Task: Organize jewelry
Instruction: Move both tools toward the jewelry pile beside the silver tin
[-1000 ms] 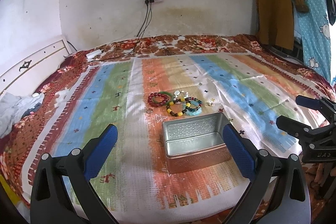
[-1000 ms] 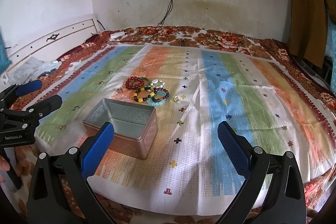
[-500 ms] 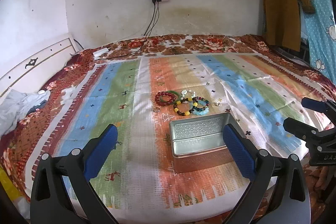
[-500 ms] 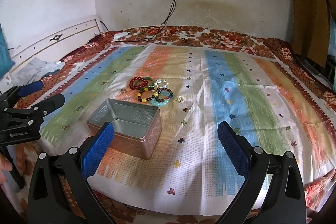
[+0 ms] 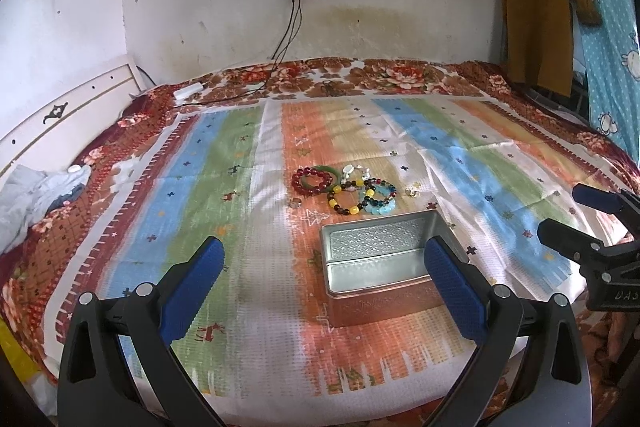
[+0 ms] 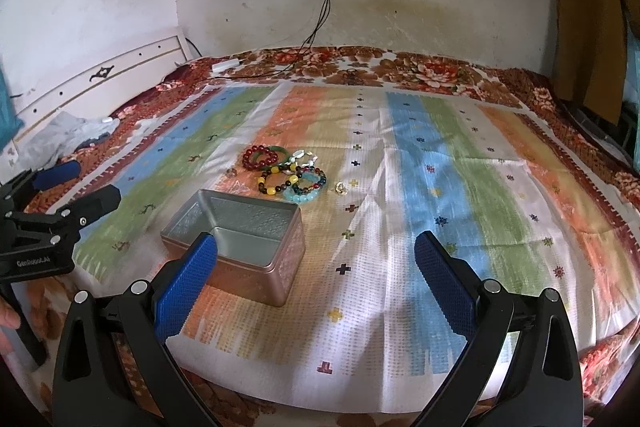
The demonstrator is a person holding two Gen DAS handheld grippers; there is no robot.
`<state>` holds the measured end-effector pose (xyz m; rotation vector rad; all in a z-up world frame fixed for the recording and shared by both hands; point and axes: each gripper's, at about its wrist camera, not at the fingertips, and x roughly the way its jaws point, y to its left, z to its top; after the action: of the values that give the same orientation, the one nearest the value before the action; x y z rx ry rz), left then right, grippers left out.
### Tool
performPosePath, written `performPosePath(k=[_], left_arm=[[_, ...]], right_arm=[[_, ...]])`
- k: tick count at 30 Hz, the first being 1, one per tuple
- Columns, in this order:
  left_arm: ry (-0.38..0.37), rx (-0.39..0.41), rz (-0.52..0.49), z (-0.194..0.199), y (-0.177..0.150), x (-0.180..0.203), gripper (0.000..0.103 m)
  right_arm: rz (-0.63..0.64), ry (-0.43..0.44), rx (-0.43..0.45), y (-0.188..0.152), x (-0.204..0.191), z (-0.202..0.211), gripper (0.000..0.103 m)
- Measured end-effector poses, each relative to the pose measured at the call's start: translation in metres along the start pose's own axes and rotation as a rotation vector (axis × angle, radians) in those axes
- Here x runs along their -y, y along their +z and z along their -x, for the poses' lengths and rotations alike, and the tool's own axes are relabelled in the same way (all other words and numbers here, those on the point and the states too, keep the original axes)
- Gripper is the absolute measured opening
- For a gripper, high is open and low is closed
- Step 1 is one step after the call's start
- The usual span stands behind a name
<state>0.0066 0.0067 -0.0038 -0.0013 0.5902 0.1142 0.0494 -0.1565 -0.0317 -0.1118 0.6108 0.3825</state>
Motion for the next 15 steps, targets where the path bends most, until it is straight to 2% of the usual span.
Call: performPosePath(k=[15], left_arm=[[-0.004, -0.027, 0.013, -0.028, 0.02, -0.004, 0.098]], right_arm=[[-0.036, 0.0, -0.03, 0.017, 0.007, -0.026, 0.101]])
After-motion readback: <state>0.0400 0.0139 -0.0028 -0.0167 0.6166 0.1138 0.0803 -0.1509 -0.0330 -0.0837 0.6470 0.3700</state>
